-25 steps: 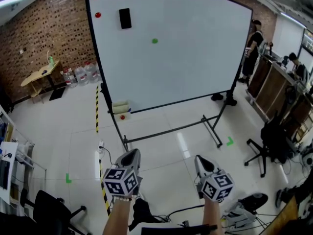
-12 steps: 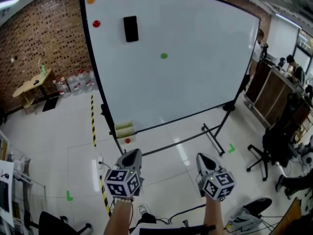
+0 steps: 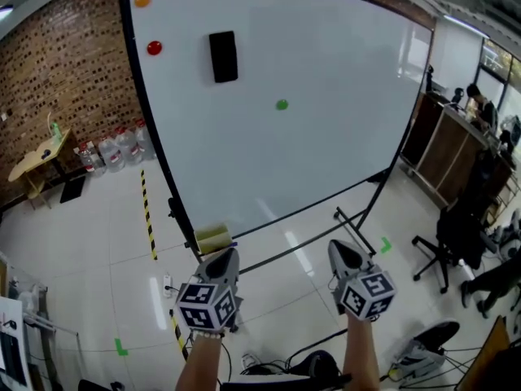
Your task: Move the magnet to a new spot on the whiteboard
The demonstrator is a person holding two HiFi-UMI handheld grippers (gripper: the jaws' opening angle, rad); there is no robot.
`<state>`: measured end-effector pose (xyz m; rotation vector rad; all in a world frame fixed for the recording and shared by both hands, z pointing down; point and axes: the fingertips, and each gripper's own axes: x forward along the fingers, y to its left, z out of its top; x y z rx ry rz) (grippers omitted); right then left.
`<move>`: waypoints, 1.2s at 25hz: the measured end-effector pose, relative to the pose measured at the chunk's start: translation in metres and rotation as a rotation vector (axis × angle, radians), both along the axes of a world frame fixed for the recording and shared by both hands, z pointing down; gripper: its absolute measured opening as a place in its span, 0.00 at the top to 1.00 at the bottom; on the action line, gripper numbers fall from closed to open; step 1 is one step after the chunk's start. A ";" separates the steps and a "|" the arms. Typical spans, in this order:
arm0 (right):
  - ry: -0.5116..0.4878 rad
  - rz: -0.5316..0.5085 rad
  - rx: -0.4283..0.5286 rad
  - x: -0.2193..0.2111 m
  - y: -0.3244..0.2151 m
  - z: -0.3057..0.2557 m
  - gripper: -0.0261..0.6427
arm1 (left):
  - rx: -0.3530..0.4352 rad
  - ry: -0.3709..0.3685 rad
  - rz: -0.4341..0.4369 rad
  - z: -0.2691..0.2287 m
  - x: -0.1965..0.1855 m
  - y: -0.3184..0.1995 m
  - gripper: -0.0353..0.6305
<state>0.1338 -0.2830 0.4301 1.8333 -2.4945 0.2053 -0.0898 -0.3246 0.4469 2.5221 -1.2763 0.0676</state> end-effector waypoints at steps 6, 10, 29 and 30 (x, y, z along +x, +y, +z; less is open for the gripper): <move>0.039 -0.045 0.073 -0.001 -0.055 -0.030 0.92 | 0.001 0.038 -0.029 0.002 0.009 -0.015 0.95; 0.076 -0.073 0.136 0.001 -0.102 -0.068 0.92 | -0.007 0.072 -0.075 -0.003 0.020 -0.025 0.95; 0.270 -0.090 0.299 -0.028 -0.260 -0.184 0.63 | -0.022 0.061 -0.207 -0.003 0.009 -0.046 0.95; 0.283 -0.087 0.299 -0.030 -0.266 -0.187 0.63 | -0.022 0.061 -0.209 -0.003 0.008 -0.046 0.95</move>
